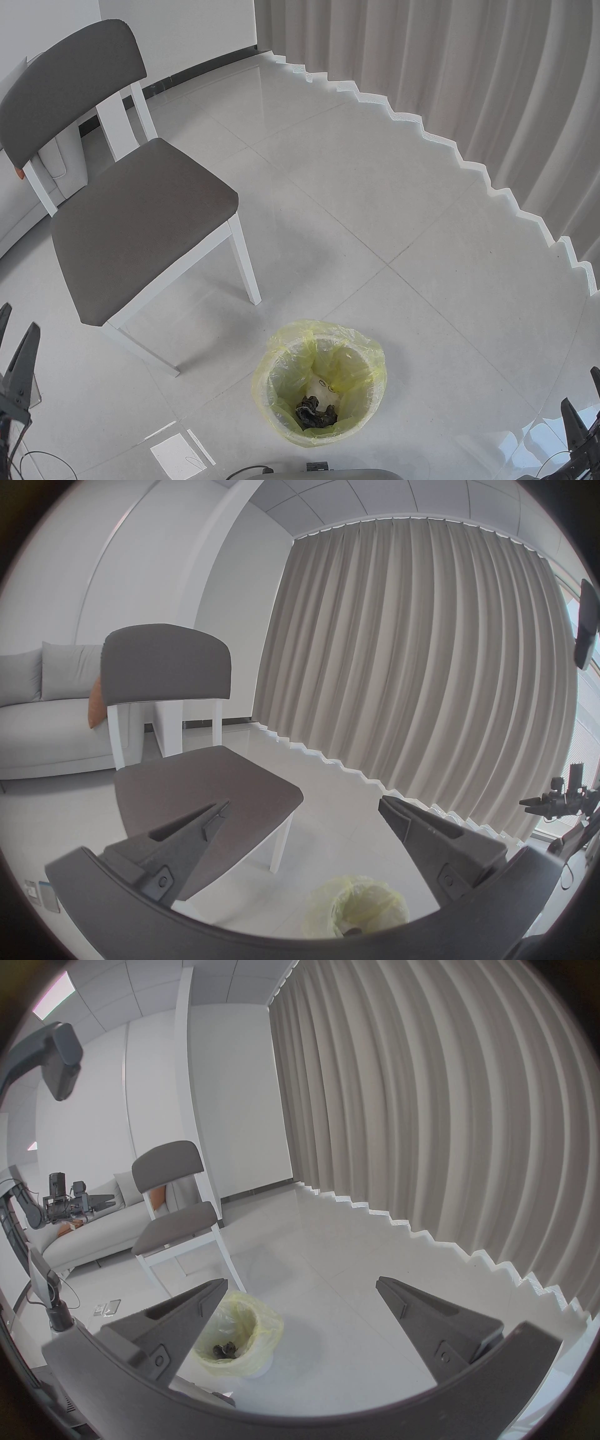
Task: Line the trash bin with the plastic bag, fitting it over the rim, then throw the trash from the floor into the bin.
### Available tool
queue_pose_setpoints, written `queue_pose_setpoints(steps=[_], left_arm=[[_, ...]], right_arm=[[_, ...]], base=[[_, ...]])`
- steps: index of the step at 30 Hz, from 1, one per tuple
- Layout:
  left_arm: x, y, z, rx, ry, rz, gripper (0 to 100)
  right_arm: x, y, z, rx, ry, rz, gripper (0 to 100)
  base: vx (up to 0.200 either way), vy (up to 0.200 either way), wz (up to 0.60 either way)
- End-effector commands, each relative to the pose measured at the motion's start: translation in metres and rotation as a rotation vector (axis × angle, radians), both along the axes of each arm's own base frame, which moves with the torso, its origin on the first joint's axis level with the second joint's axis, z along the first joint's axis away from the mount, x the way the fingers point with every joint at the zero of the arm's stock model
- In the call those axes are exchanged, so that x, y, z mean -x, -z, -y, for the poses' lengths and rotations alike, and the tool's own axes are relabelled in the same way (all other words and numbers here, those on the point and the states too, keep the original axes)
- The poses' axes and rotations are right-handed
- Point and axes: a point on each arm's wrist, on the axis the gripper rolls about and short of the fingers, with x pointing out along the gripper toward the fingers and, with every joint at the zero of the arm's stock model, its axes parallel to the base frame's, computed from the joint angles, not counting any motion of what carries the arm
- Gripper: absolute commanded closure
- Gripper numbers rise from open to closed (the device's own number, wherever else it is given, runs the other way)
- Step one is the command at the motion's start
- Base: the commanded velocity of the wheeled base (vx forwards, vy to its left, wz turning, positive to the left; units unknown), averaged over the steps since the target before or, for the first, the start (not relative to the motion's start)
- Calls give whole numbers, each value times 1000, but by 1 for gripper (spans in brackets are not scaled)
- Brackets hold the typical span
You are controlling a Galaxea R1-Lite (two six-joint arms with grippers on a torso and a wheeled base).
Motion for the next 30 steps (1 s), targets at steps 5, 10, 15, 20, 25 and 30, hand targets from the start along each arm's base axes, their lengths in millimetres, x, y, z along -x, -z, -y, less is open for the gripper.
queue_pose_setpoints(steps=[5, 10, 15, 20, 25, 30], left_arm=[[50, 63, -3, 6, -195, 41, 0], [48, 68, -5, 25, -284, -9, 0], [46, 84, -7, 22, -362, -169, 0], [46, 92, -9, 28, -449, -253, 0], [46, 93, -10, 27, -457, -260, 0], [53, 95, -10, -10, -368, -218, 0]], right_arm=[[10, 17, 2, 22, 115, 26, 0], [10, 17, 2, 27, 129, 27, 0], [9, 17, 3, 44, 180, 27, 0], [10, 17, 6, 124, 301, 26, 0], [10, 19, 6, 119, 313, -6, 0], [10, 18, 6, 127, 311, -5, 0]], base=[[0, 0, 0], [0, 0, 0], [0, 0, 0], [0, 0, 0], [0, 0, 0], [0, 0, 0]])
